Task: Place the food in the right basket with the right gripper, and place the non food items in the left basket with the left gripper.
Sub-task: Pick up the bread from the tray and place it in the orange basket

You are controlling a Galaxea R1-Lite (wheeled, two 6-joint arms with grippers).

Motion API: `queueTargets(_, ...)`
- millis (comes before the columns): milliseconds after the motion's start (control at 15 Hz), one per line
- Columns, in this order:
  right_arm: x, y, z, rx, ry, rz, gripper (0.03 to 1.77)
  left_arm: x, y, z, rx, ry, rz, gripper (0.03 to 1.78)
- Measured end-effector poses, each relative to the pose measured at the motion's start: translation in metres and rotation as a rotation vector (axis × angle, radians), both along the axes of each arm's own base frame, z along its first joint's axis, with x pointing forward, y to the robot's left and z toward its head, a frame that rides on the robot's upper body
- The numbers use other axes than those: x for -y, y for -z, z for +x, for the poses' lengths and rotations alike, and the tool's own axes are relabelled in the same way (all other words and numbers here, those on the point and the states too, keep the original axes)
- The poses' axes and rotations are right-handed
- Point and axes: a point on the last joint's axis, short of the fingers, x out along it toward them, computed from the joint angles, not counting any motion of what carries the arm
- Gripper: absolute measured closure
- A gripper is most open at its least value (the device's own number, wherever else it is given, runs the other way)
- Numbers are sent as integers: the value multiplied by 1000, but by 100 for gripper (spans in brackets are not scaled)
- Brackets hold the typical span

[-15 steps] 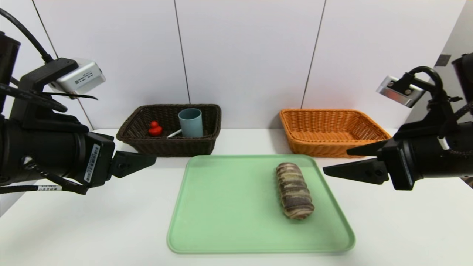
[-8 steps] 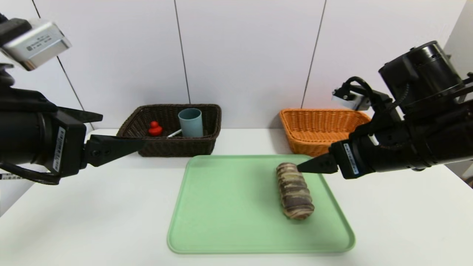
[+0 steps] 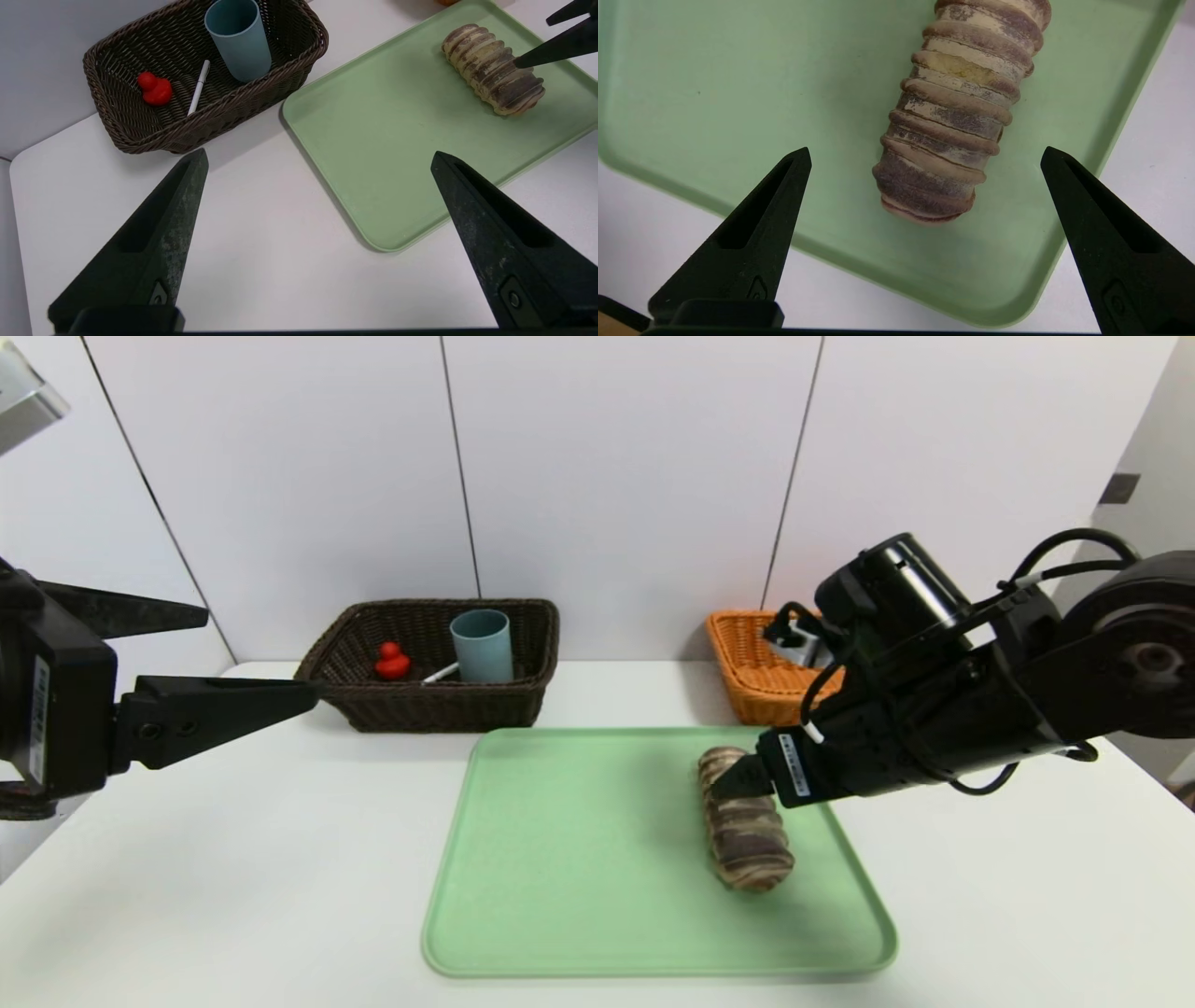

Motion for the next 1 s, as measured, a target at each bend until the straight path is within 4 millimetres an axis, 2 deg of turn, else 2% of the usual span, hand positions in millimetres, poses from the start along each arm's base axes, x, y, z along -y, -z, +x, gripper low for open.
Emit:
queueTargets(267, -9, 14, 13, -29, 25, -31, 10, -3, 4, -5, -1, 3, 5, 12)
queueTargets(800, -33, 39, 40, -15, 179, -120, 10, -5, 3, -9, 13, 9, -6, 12)
queueTargets(1000, -37, 49, 46, -29, 188, -142, 10, -4, -2, -11, 22, 85, -43, 12)
